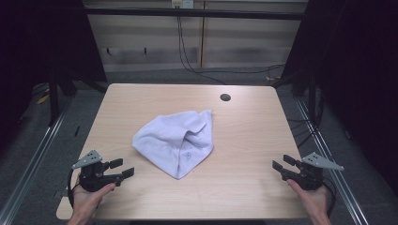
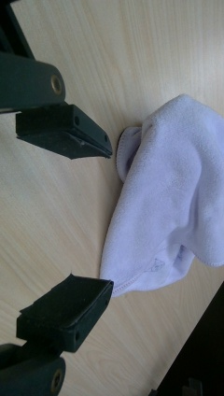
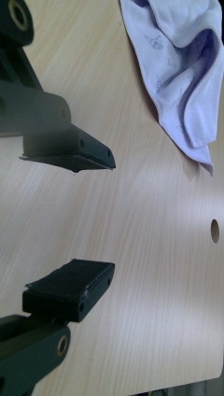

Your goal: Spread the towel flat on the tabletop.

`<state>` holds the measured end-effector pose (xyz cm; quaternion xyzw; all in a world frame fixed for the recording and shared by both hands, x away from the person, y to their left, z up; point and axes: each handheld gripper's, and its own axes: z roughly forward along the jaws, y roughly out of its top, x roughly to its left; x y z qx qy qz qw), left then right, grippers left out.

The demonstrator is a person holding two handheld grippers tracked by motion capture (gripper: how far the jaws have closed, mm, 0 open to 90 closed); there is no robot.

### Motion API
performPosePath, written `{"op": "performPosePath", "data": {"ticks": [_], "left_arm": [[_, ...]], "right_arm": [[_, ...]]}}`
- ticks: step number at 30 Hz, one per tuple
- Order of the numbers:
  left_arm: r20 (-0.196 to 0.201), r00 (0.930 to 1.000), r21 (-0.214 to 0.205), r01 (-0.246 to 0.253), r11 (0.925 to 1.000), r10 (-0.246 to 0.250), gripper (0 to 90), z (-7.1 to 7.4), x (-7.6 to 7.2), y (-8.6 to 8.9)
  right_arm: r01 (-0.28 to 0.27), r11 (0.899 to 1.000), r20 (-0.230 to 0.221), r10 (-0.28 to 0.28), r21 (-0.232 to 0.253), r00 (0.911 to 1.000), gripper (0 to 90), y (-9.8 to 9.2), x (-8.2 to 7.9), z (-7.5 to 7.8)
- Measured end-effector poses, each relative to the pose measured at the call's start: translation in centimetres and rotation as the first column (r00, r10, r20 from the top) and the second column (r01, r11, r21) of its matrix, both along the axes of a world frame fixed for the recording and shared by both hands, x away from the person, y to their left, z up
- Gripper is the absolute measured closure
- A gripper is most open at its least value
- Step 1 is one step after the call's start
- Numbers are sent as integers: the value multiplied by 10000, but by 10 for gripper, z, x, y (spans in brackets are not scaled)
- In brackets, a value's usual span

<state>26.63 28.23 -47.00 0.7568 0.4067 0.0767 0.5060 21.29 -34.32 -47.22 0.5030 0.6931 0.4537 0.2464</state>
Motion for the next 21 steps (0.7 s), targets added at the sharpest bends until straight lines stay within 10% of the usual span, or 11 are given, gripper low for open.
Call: {"op": "performPosePath", "data": {"ticks": [8,21], "left_arm": [[88,9997,110,-237,9997,236,410,5,1,-1],[675,9926,807,952,9922,-1007,649,19,34,-41]], "right_arm": [[-614,9965,-190,626,562,9979,431,15,-2,5],[-2583,9643,-799,2625,591,9616,426,82,9,10]]}}
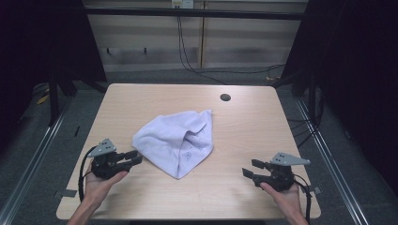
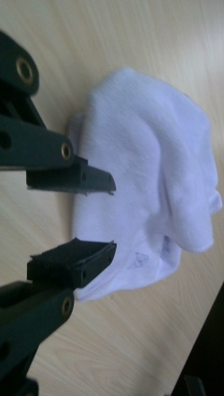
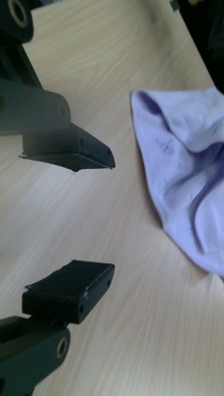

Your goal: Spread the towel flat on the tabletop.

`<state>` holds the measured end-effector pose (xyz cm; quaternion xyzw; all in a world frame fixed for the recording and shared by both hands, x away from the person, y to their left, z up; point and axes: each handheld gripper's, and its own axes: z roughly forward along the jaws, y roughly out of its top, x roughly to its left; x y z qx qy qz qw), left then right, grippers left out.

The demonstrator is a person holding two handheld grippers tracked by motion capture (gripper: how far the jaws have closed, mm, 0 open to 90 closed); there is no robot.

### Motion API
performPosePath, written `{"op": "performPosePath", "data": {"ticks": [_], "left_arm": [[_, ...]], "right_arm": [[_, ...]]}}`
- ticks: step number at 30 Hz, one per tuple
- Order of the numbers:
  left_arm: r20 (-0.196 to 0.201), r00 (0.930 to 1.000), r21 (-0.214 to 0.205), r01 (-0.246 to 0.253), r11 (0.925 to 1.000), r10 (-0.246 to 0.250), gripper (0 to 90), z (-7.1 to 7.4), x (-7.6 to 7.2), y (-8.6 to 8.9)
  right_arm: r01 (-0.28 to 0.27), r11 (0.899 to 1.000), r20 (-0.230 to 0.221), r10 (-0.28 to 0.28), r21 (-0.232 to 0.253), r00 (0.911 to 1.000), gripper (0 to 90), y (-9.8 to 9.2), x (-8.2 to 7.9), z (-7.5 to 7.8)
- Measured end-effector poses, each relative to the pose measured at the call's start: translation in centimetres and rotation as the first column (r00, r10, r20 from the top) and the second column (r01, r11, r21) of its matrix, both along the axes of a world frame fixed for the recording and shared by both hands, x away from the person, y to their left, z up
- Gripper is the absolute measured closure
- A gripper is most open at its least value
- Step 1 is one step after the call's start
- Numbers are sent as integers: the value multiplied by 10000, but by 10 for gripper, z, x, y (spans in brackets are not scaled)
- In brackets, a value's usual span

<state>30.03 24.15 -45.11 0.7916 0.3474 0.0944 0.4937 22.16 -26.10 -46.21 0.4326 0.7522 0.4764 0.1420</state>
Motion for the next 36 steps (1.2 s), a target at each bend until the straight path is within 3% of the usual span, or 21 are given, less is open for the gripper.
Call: {"op": "performPosePath", "data": {"ticks": [3,5,7,8,12,13,15,17,21,23,25,27,31,33,36], "left_arm": [[-89,10000,-182,-28,9998,27,635,3,13,-10],[-116,9996,-38,-241,9997,241,545,3,29,-24],[-223,9995,-64,-244,9997,242,519,1,35,-28],[-407,9989,13,-249,9997,250,514,-8,42,-35],[-690,9976,1152,152,9932,-73,472,-32,46,-47],[-576,9983,1296,180,9914,-106,473,-34,45,-48],[-573,9983,1185,209,9927,-142,478,-35,46,-47],[-554,9983,1307,238,9911,-167,514,-39,46,-47],[-203,9993,2046,337,9783,-302,583,-42,43,-52],[-190,9988,2078,480,9770,-451,672,-42,41,-53],[-491,9965,1955,765,9777,-682,764,-43,39,-52],[-697,9930,2103,1082,9716,-955,833,-47,34,-54],[-897,9892,2266,1338,9648,-1161,862,-49,27,-59],[-1015,9864,2069,1477,9672,-1289,868,-50,25,-61],[-1105,9811,1979,1783,9639,-1588,874,-50,21,-65]], "right_arm": [[-197,9998,156,198,-27,9997,410,7,4,2],[-257,9996,155,255,97,9996,401,15,17,5],[-376,9992,183,373,115,9991,399,17,24,8],[-420,9990,245,417,117,9988,398,19,28,9],[-351,9992,398,343,199,9986,395,22,36,8],[-345,9992,397,337,208,9986,394,22,37,6],[-403,9991,312,400,110,9987,391,23,36,3],[-519,9987,187,519,-14,9985,388,23,34,-1],[-636,9980,103,636,-3,9979,384,25,34,-3],[-669,9977,71,669,50,9977,381,26,35,-3],[-689,9976,38,689,41,9976,380,26,36,-3],[-699,9976,-8,699,-8,9976,379,26,36,-4],[-757,9970,-149,755,-148,9970,378,27,36,-6],[-794,9967,-177,791,-178,9967,378,28,37,-7],[-797,9966,-206,793,-186,9966,378,29,37,-7]]}}
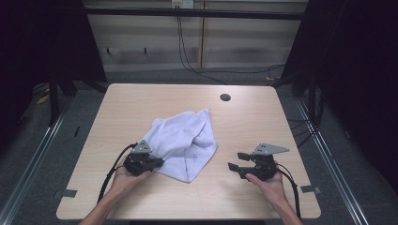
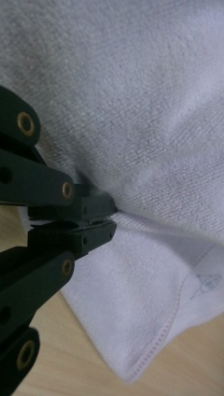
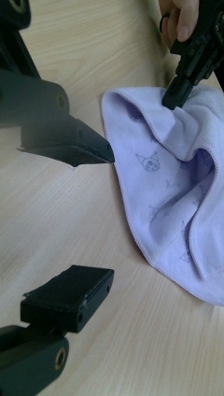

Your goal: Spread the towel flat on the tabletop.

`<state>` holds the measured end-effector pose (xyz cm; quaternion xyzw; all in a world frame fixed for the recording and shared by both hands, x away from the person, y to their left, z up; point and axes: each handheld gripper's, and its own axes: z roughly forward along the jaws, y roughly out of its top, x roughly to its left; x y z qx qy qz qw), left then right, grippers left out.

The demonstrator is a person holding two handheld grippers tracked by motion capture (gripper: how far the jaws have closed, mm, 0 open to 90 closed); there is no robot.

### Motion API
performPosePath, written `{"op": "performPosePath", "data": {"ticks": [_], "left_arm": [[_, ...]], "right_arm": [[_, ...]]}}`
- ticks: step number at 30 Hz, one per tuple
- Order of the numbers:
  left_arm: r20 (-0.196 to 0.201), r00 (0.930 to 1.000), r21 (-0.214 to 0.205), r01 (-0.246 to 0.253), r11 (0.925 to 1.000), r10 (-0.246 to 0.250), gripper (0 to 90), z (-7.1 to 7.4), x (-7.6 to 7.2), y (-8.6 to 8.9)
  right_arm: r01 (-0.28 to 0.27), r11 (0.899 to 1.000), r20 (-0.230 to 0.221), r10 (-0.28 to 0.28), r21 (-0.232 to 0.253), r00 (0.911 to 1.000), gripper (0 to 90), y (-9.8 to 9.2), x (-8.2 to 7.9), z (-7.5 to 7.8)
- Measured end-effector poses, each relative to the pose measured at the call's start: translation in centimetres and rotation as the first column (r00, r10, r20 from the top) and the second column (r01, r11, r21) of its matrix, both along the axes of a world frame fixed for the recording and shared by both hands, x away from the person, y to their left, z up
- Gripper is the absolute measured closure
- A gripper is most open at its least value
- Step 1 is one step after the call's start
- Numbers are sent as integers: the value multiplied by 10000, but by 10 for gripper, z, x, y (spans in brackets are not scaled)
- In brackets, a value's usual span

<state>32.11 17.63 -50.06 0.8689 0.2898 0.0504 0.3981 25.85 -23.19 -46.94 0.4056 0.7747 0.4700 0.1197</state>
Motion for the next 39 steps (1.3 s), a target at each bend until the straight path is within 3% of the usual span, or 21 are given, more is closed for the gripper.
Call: {"op": "performPosePath", "data": {"ticks": [5,6,8,10,11,12,14,15,18,19,20,22,25,26,27,28,30,32,34,37,39], "left_arm": [[-254,9980,-40,579,9983,-580,878,1,-13,-11],[-384,9945,-41,976,9952,-977,879,2,-24,-17],[-611,9900,-139,1264,9919,-1270,879,3,-38,-20],[-735,9834,-40,1661,9861,-1659,879,5,-53,-19],[-735,9834,-40,1661,9861,-1659,877,5,-53,-19],[-872,9792,19,1842,9829,-1834,870,7,-65,-15],[-752,9821,85,1738,9847,-1727,783,10,-68,-12],[-723,9822,-468,1703,9843,-1734,704,17,-70,-8],[-49,9888,-1462,1470,9783,-1493,639,37,-60,-3],[-49,9888,-1462,1470,9783,-1493,622,37,-60,-3],[301,9916,-1918,1290,9729,-1255,617,50,-51,-3],[642,9949,-2166,905,9721,-783,592,60,-37,-5],[519,9984,-2098,349,9771,-245,510,57,-14,-13],[519,9984,-2098,349,9771,-245,489,57,-14,-13],[515,9986,-1827,166,9830,-73,440,47,-6,-16],[353,9993,-1836,160,9829,-97,380,40,-4,-17],[258,9994,-1284,268,9914,-237,362,27,-5,-21],[359,9989,-1079,323,9936,-285,360,24,-6,-23],[208,9989,-815,429,9958,-413,466,20,-9,-29],[297,9980,-633,568,9964,-550,676,21,-14,-30],[221,9982,-897,573,9943,-555,738,22,-13,-28]], "right_arm": [[16,10000,-16,-16,54,10000,379,1,1,0],[36,10000,-35,-36,57,10000,379,2,2,0],[-8,10000,-65,7,-42,10000,382,3,3,-1],[-93,9999,-144,93,-52,9999,389,5,5,-2],[-93,9999,-144,93,-52,9999,389,5,5,-2],[-196,9996,-166,192,-201,9997,394,9,9,-3],[-225,9996,-211,221,-193,9995,395,10,11,-4],[-422,9987,-316,413,-292,9986,402,16,16,-6],[-673,9968,-507,651,-436,9966,406,25,25,-11],[-673,9968,-507,651,-436,9966,406,25,25,-11],[-909,9943,-552,878,-562,9946,406,35,32,-11],[-1089,9932,-592,1063,-418,9926,411,42,38,-10],[-1222,9923,-652,1206,-211,9906,418,52,48,-10],[-1222,9923,-652,1206,-211,9906,418,52,48,-10],[-1319,9906,-750,1290,-359,9888,421,57,52,-14],[-1383,9894,-830,1344,-436,9874,418,59,54,-19],[-1610,9850,-1083,1538,-619,9822,414,62,55,-28],[-1686,9831,-1185,1595,-714,9801,404,65,54,-32],[-1729,9808,-1176,1619,-901,9798,392,72,53,-38],[-1852,9774,-1235,1723,-1018,9773,593,75,50,-36],[-1732,9791,-1294,1591,-1063,9787,764,75,49,-35]]}}
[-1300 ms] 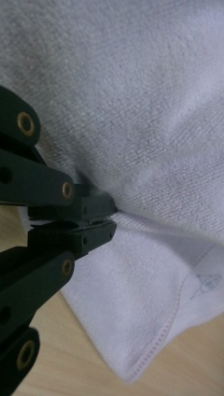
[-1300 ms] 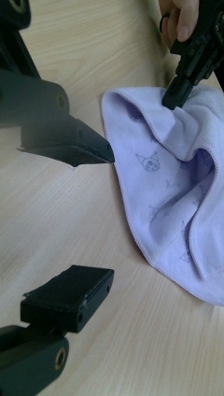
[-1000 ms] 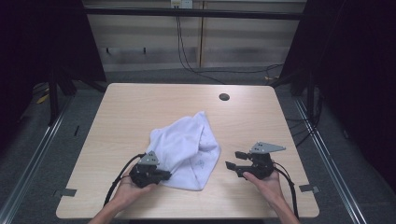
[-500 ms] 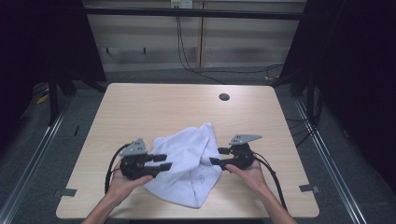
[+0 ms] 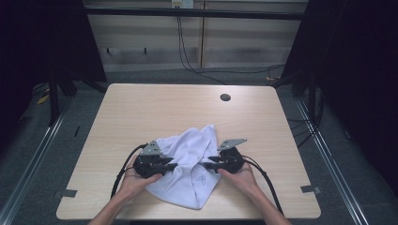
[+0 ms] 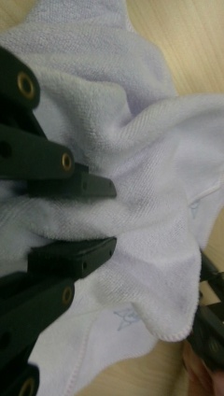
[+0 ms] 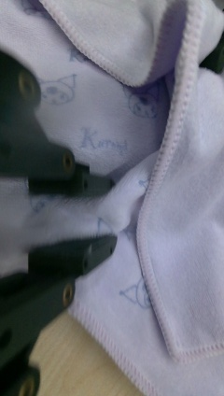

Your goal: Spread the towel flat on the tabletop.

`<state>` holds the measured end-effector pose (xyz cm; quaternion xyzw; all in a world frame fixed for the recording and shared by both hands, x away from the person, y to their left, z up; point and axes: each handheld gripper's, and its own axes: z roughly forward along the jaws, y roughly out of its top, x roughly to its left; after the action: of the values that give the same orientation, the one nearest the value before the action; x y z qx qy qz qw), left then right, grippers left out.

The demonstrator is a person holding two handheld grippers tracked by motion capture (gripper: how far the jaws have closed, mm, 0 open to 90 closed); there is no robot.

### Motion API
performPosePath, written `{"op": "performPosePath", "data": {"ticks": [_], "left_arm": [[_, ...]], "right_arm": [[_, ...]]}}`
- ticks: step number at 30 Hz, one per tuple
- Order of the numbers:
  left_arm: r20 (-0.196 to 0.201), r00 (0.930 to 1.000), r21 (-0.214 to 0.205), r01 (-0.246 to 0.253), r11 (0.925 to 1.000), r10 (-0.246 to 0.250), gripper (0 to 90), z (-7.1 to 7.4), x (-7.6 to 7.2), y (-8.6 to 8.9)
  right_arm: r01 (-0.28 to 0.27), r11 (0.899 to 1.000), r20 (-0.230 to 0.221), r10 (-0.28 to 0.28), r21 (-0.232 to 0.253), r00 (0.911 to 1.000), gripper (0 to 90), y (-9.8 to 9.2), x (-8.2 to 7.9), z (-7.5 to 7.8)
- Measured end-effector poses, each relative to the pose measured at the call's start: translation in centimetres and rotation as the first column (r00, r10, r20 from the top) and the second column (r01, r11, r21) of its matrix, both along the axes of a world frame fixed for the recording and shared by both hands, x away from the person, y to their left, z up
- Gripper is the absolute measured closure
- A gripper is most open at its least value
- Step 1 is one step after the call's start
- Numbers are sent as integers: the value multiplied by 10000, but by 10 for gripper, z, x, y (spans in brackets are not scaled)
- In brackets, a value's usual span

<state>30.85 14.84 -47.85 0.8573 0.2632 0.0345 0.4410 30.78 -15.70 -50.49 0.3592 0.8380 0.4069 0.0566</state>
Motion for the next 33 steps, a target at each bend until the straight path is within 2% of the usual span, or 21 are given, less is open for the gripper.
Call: {"op": "performPosePath", "data": {"ticks": [1,4,6,7,8,10,12,13,14,18,20,21,22,23,24,25,26,28,30,31,33], "left_arm": [[-89,9999,-581,-109,9982,104,750,4,3,7],[103,9980,-1533,-606,9863,629,761,15,3,21],[190,9969,-1901,-715,9792,764,768,20,2,27],[190,9969,-1901,-715,9792,764,767,20,2,27],[82,9959,-2333,-856,9686,900,768,24,3,34],[5,9954,-2569,-922,9620,955,770,26,4,38],[-53,9965,-2977,-809,9512,831,769,28,4,41],[-53,9965,-2977,-809,9512,831,771,28,4,41],[-134,9976,-3211,-683,9446,676,772,29,3,42],[-14,9994,-3268,-326,9445,340,772,33,-1,35],[-47,9995,-3521,-310,9355,314,780,35,-2,36],[-5,9990,-3718,-418,9274,449,816,37,-2,38],[-19,9985,-3809,-508,9232,542,823,39,-1,43],[-19,9985,-3809,-508,9232,542,854,39,-1,43],[298,9942,-3188,-888,9436,1037,861,43,-2,50],[298,9942,-3188,-888,9436,1037,863,43,-2,50],[160,9929,-3203,-1070,9413,1183,864,41,0,58],[54,9910,-3173,-1251,9400,1337,864,39,3,63],[-40,9889,-3339,-1412,9320,1484,865,40,4,68],[-40,9889,-3339,-1412,9320,1484,865,40,4,68],[-3,9870,-3389,-1511,9286,1605,866,44,5,72]], "right_arm": [[55,9998,-85,-54,194,9999,809,-1,1,0],[358,9978,-194,-348,561,9992,829,-10,4,5],[587,9940,-159,-575,923,9982,830,-18,6,12],[587,9940,-159,-575,923,9982,830,-18,6,12],[754,9899,-19,-757,1199,9971,831,-26,6,20],[782,9874,27,-794,1379,9968,831,-31,5,25],[762,9854,107,-787,1521,9968,830,-35,4,29],[762,9854,107,-787,1521,9968,830,-35,4,29],[758,9827,16,-772,1689,9970,826,-41,5,31],[982,9769,-407,-922,1898,9949,820,-51,6,30],[1008,9801,-430,-948,1710,9946,822,-53,5,29],[1107,9825,-410,-1056,1497,9936,825,-54,4,29],[1272,9845,-427,-1228,1211,9915,826,-57,4,28],[1272,9845,-427,-1228,1211,9915,826,-57,4,28],[1539,9797,-598,-1472,1288,9873,826,-66,3,26],[1539,9797,-598,-1472,1288,9873,826,-66,3,26],[1649,9724,-543,-1580,1650,9860,826,-76,1,30],[1682,9730,-306,-1655,1578,9857,827,-80,-1,35],[1782,9693,-318,-1754,1696,9840,828,-85,-2,40],[1798,9687,-277,-1777,1715,9837,828,-88,-2,42],[1988,9596,-240,-1981,1993,9799,827,-95,-3,50]]}}
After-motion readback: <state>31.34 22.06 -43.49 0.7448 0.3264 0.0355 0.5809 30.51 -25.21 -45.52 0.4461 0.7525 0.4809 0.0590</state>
